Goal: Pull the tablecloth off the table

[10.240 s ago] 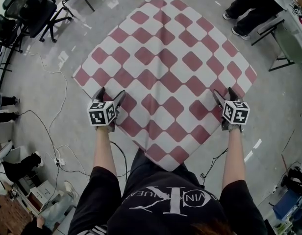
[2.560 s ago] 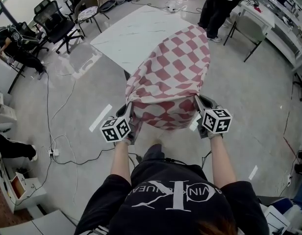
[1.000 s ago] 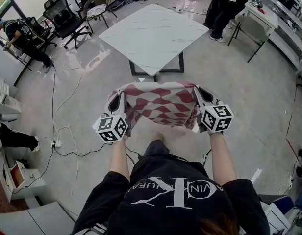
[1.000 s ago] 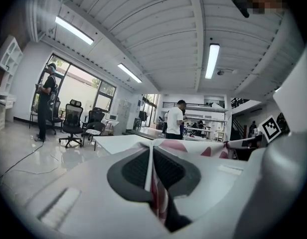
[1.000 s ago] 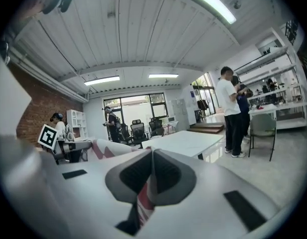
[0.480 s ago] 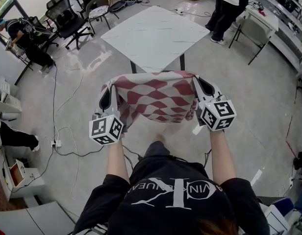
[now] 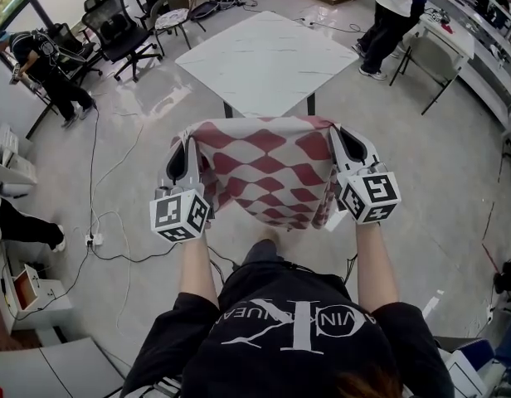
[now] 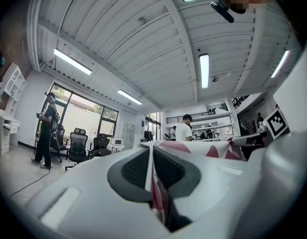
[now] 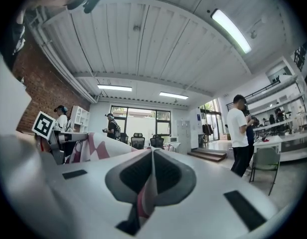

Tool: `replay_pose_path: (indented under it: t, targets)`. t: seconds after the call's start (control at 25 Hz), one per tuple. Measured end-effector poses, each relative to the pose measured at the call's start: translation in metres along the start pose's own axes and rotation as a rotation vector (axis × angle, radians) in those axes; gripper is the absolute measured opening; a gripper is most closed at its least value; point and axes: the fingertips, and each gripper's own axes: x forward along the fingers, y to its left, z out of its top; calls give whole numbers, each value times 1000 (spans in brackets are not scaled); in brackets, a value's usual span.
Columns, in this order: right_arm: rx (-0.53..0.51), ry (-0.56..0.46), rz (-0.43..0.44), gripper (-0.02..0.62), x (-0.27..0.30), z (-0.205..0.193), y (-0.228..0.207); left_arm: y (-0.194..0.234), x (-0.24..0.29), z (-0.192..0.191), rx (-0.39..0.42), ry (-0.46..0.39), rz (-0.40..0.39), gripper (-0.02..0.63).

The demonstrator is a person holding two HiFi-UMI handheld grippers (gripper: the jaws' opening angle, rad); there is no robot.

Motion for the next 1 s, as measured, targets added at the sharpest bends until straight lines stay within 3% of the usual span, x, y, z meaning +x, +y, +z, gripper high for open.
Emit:
replay_pose_path:
  t: [1.0]
  targets:
    - [-3,-22,-53,14,-22,-2,5,-9,-11,-1,9,14,-50,29]
